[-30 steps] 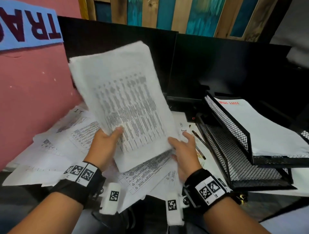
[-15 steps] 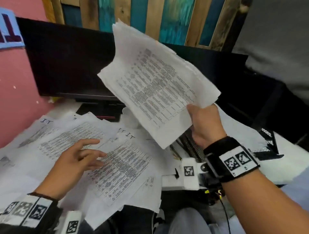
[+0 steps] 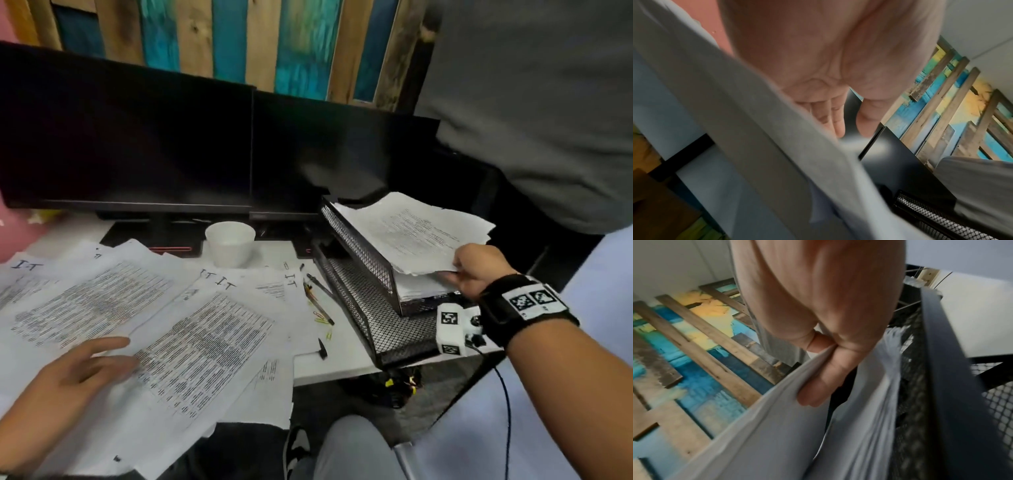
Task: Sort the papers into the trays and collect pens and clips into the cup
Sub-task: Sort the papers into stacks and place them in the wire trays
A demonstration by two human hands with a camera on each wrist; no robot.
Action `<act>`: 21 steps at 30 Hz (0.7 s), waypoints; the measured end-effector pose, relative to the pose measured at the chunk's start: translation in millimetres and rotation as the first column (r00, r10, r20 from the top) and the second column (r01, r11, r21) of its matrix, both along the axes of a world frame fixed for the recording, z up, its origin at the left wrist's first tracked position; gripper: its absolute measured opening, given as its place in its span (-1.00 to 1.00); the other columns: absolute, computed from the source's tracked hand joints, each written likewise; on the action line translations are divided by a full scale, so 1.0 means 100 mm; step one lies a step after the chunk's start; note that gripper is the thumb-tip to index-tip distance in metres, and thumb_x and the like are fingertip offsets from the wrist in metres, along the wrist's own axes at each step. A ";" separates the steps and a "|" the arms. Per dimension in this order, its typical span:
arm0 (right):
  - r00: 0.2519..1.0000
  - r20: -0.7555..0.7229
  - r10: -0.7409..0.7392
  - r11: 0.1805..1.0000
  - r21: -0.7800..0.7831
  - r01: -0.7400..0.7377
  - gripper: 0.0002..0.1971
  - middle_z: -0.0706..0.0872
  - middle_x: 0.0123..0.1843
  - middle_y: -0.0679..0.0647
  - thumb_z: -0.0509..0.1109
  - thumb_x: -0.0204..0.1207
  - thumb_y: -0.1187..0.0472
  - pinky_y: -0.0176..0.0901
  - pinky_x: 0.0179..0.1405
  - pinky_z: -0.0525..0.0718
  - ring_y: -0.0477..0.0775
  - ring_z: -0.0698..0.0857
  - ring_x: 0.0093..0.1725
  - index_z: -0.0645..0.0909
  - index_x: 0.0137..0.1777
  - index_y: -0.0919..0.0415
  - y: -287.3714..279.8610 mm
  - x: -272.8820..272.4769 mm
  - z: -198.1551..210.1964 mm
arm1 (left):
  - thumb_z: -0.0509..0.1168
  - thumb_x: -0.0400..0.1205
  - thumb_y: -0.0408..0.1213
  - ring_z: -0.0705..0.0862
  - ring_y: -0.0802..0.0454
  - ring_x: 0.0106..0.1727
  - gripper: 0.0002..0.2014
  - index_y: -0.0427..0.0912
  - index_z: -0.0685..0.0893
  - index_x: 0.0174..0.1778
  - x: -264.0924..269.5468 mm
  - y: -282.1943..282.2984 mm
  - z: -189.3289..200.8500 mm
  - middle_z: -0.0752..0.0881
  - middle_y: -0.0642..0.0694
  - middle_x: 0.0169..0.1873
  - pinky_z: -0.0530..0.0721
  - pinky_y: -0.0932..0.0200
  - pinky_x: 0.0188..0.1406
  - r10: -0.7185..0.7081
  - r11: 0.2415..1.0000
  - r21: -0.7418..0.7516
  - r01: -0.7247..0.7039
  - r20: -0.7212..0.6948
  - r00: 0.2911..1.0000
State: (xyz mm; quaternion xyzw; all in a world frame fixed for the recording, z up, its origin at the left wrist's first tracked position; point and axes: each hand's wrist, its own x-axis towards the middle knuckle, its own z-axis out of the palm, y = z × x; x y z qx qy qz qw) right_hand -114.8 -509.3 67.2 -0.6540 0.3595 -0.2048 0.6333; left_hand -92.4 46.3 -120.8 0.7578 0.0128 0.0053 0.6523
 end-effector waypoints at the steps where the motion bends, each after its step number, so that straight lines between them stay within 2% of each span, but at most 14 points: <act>1: 1.000 0.006 -0.016 1.000 0.017 0.015 -0.50 0.49 0.63 0.51 0.11 0.65 0.65 -0.26 -0.45 0.81 0.46 0.63 0.52 0.43 0.58 0.49 -0.03 -0.02 -0.02 | 0.47 0.65 -0.47 0.83 -0.24 0.20 -0.67 0.12 0.83 0.11 0.01 -0.01 -0.01 0.94 -0.09 -0.10 0.57 -0.25 0.44 0.005 1.000 0.020 -0.005 -0.006 1.000; 3: 0.997 0.045 -0.061 0.998 0.031 0.060 -0.57 0.69 0.45 0.37 0.09 0.59 0.67 -0.09 -0.49 0.85 0.38 0.79 0.26 0.58 0.35 0.42 -0.06 -0.06 -0.05 | 0.42 0.68 -0.51 0.84 -0.21 0.17 -0.65 0.11 0.83 0.11 0.00 -0.03 0.00 0.94 -0.09 -0.10 0.56 -0.27 0.48 0.005 0.999 0.038 -0.004 -0.028 1.000; 5: 0.996 0.065 -0.061 0.996 0.067 0.057 -0.59 0.79 0.29 0.25 0.05 0.57 0.68 0.03 -0.51 0.86 0.26 0.81 0.04 0.61 0.16 0.34 -0.03 -0.07 -0.06 | 0.42 0.69 -0.49 0.84 -0.22 0.17 -0.66 0.12 0.83 0.13 0.00 -0.01 0.02 0.94 -0.10 -0.08 0.54 -0.33 0.53 0.011 0.999 0.036 -0.010 -0.048 0.999; 8: 0.998 0.066 -0.004 0.998 0.070 -0.001 -0.51 0.77 0.10 0.19 0.02 0.59 0.68 0.11 -0.49 0.86 0.24 0.79 -0.02 0.54 0.34 0.27 0.02 -0.01 -0.05 | 0.51 0.62 -0.37 0.82 -0.33 0.24 -0.72 0.09 0.83 0.16 0.03 0.06 0.03 0.93 -0.17 -0.01 0.50 -0.44 0.54 -0.047 0.997 0.054 0.049 -0.050 0.998; 9: 0.998 0.064 0.010 0.999 0.051 -0.013 -0.48 0.73 0.17 0.20 0.14 0.57 0.63 0.20 -0.33 0.89 0.28 0.79 0.06 0.48 0.46 0.22 0.05 0.02 -0.04 | 0.54 0.58 -0.38 0.81 -0.37 0.26 -0.70 0.05 0.84 0.16 0.04 0.07 0.02 0.93 -0.20 -0.01 0.49 -0.48 0.54 -0.060 0.997 0.048 0.062 -0.050 0.997; 10: 0.999 0.047 0.001 1.000 -0.010 -0.001 -0.34 0.67 0.28 0.19 0.31 0.52 0.52 0.29 -0.05 0.87 0.30 0.76 0.18 0.37 0.61 0.13 0.05 0.07 -0.03 | 0.58 0.51 -0.37 0.81 -0.38 0.25 -0.68 0.04 0.84 0.15 0.04 0.08 0.02 0.93 -0.21 -0.02 0.49 -0.48 0.54 -0.059 0.997 0.038 0.061 -0.061 0.996; 11: 0.999 0.039 -0.034 0.992 -0.122 0.039 -0.16 0.60 0.37 0.15 0.45 0.45 0.40 0.24 0.23 0.76 0.27 0.69 0.30 0.23 0.71 0.04 0.03 0.12 -0.01 | 0.61 0.43 -0.29 0.83 -0.35 0.21 -0.65 0.07 0.85 0.12 0.03 0.07 0.01 0.93 -0.20 -0.04 0.51 -0.45 0.53 -0.058 0.998 0.032 0.060 -0.067 0.996; 12: 0.996 0.068 -0.063 0.972 -0.223 0.076 -0.03 0.55 0.42 0.11 0.52 0.40 0.31 0.13 0.39 0.64 0.19 0.61 0.37 0.14 0.77 -0.02 0.07 0.14 0.06 | 0.62 0.34 -0.19 0.86 -0.28 0.17 -0.62 0.11 0.86 0.09 0.02 0.06 0.01 0.93 -0.17 -0.04 0.55 -0.38 0.51 -0.040 0.998 0.036 0.043 -0.073 0.997; 13: 0.991 0.115 -0.071 0.948 -0.301 0.102 0.03 0.54 0.47 0.07 0.55 0.35 0.21 0.06 0.47 0.57 0.14 0.57 0.41 0.11 0.79 -0.06 0.11 0.19 0.13 | 0.63 0.30 -0.14 0.87 -0.23 0.13 -0.60 0.13 0.86 0.08 0.01 0.03 0.02 0.93 -0.15 -0.04 0.59 -0.32 0.47 -0.034 0.999 0.037 0.037 -0.073 0.997; 14: 0.984 0.165 -0.068 0.924 -0.362 0.124 0.04 0.54 0.52 0.04 0.55 0.27 0.12 0.06 0.56 0.55 0.12 0.56 0.47 0.14 0.77 -0.13 0.19 0.22 0.21 | 0.65 0.36 -0.18 0.88 -0.21 0.12 -0.65 0.13 0.86 0.06 -0.01 0.01 0.03 0.93 -0.13 -0.04 0.62 -0.28 0.43 -0.027 0.999 0.037 0.030 -0.076 0.997; 16: 0.962 0.272 -0.021 0.887 -0.438 0.143 -0.06 0.53 0.54 -0.04 0.51 0.22 0.05 0.11 0.56 0.60 0.11 0.56 0.53 0.28 0.67 -0.22 0.49 0.25 0.38 | 0.55 0.58 -0.44 0.90 -0.13 0.05 -0.73 0.07 0.87 0.02 -0.02 -0.01 0.04 0.94 -0.12 -0.08 0.64 -0.26 0.39 -0.010 0.998 0.056 0.013 -0.070 0.998; 17: 0.946 0.323 0.042 0.882 -0.456 0.117 -0.18 0.52 0.52 -0.09 0.52 0.32 0.11 0.02 0.50 0.65 0.05 0.59 0.50 0.35 0.62 -0.20 0.62 0.29 0.42 | 0.48 0.62 -0.52 0.91 -0.04 -0.03 -0.70 0.03 0.86 0.02 -0.01 0.00 0.05 0.94 -0.13 -0.10 0.64 -0.26 0.38 -0.010 0.997 0.070 0.015 -0.071 0.997; 19: 0.896 0.386 0.221 0.892 -0.451 -0.025 -0.42 0.59 0.43 -0.09 0.47 0.55 0.33 -0.26 0.32 0.70 -0.17 0.65 0.33 0.51 0.55 -0.02 1.02 0.29 0.46 | 0.44 0.65 -0.57 0.90 0.09 -0.13 -0.72 -0.08 0.84 0.08 -0.02 -0.02 0.07 0.94 -0.15 -0.08 0.65 -0.20 0.36 -0.025 0.996 0.082 0.033 -0.089 0.996; 21: 0.856 0.338 0.392 0.876 -0.422 -0.234 -0.54 0.71 0.38 0.00 0.44 0.59 0.39 -0.14 0.33 0.76 -0.15 0.72 0.27 0.62 0.45 0.05 1.38 0.32 0.33 | 0.44 0.64 -0.57 0.89 0.10 -0.13 -0.78 -0.22 0.81 0.13 -0.03 -0.02 0.08 0.94 -0.15 -0.08 0.72 0.07 0.21 -0.029 0.995 0.091 0.038 -0.091 0.995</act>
